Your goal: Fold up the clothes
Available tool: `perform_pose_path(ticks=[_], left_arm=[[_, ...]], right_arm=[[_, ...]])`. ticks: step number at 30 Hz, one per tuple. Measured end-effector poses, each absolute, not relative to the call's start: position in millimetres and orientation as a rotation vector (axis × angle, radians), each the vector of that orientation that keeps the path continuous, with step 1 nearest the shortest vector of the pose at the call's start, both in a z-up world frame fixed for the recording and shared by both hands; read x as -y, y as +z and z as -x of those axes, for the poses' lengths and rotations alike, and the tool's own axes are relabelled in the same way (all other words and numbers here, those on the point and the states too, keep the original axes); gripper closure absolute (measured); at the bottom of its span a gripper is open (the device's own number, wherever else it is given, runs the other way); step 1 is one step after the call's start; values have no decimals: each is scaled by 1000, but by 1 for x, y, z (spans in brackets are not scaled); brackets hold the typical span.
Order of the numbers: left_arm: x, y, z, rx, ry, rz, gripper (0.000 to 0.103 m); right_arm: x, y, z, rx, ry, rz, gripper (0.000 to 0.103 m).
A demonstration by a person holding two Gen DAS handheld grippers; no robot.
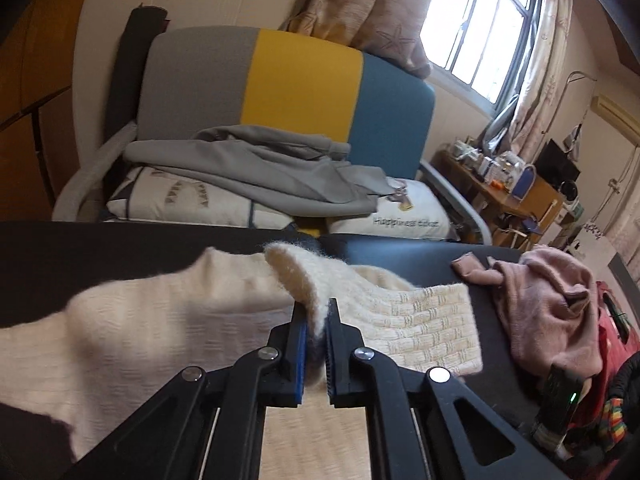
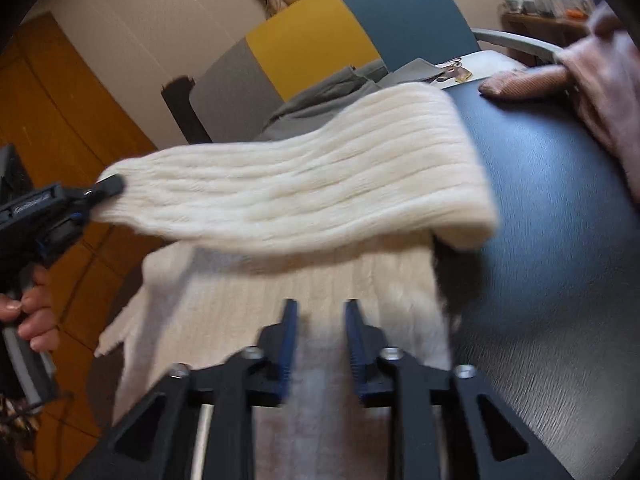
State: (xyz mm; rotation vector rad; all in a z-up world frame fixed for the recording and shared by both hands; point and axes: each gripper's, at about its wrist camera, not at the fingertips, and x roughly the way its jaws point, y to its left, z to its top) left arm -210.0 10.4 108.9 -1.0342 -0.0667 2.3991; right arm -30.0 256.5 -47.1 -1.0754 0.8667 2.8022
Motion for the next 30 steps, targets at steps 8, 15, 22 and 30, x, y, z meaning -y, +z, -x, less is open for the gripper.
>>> perform_pose_path(ticks=[8,15,22,30], left_arm=[[51,58,226,166,2483,1165,97],[78,14,229,183,2541,1257,97],[101,-15,227,204,2636,1264,96],[124,-38,223,453,2549,1219,92]], right_arm=[[-290,-53,59,-812,2724,1124,94],[-289,-55,55,-812,2707,1084,94],[-287,-54,54,-773,2686,1075,95],[-285,-43,44,-765,2692,1035,94]])
